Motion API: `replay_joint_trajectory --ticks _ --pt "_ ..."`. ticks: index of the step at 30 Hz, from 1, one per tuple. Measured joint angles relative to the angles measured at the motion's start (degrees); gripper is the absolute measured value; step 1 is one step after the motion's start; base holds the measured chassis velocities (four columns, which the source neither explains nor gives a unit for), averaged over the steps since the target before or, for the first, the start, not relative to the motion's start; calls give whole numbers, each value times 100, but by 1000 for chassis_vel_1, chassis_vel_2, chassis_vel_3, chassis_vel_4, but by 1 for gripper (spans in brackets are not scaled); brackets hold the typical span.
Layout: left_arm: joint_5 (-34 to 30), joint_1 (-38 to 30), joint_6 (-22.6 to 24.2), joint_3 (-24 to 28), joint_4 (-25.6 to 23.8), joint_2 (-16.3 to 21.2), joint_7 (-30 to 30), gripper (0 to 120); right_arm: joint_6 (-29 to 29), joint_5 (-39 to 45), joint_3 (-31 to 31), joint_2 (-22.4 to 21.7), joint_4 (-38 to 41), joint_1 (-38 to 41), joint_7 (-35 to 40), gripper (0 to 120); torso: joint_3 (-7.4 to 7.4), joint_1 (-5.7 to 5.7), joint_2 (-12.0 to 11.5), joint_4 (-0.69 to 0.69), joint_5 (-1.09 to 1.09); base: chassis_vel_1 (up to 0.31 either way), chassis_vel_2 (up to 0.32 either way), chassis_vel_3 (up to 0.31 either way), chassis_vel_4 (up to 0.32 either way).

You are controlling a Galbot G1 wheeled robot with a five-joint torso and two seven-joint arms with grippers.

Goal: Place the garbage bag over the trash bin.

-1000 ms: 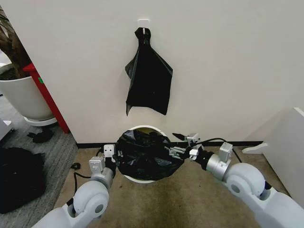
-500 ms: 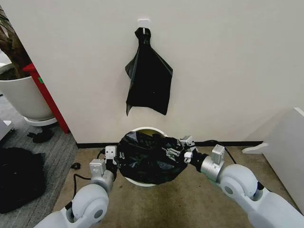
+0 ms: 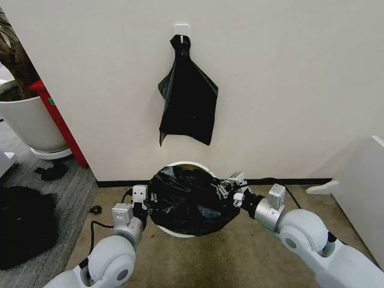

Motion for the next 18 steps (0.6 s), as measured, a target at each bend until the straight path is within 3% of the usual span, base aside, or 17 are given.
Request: replay_joint_trajectory --ticks 18 --pt "220 339 -308 -86 -257 116 682 0 8 662 -28 -176 -1036 721 -327 0 0 0 0 0 0 0 0 0 0"
